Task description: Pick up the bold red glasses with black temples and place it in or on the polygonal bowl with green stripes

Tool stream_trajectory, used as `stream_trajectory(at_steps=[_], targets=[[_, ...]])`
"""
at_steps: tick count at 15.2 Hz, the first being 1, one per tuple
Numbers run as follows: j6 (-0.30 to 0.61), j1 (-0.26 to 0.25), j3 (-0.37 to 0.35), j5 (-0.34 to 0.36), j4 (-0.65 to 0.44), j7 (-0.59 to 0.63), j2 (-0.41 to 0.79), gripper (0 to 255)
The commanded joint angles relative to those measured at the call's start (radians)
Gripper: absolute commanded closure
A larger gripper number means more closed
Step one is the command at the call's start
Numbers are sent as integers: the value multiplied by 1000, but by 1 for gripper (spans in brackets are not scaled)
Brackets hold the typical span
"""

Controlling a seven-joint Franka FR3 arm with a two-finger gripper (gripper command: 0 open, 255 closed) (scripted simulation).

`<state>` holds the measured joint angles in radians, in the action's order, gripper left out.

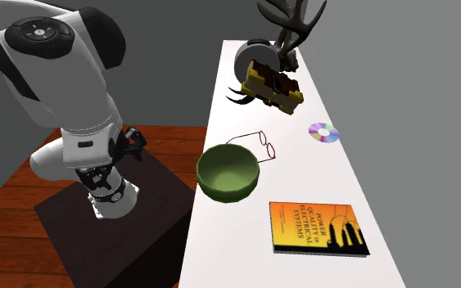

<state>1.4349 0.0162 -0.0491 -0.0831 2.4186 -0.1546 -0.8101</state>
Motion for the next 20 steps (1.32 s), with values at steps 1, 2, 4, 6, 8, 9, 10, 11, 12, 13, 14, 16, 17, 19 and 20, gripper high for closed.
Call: stream_trajectory(at_steps=[1, 2, 4, 6, 8, 9, 10, 11, 12, 13, 14, 16, 17, 19, 20], targets=[[0, 0, 0, 0, 0, 0, 0, 0], [15, -3, -28, -22, 10, 41, -9, 0], [47, -9, -86, -66, 24, 122, -20, 0], [83, -15, -145, -108, 32, 203, -23, 0], [121, -18, -206, -146, 33, 283, -17, 0], [141, -19, -237, -164, 31, 323, -11, 0], [161, -19, -268, -181, 28, 363, -2, 0], [182, -18, -299, -196, 22, 403, 8, 0], [204, -16, -331, -209, 15, 443, 20, 0], [225, -13, -363, -221, 6, 483, 35, 0], [247, -8, -396, -231, -4, 523, 51, 0], [291, 5, -462, -244, -31, 604, 89, 0], [313, 14, -496, -248, -47, 645, 110, 0], [355, 39, -566, -249, -83, 728, 158, 0], [376, 54, -602, -245, -104, 771, 184, 0]])
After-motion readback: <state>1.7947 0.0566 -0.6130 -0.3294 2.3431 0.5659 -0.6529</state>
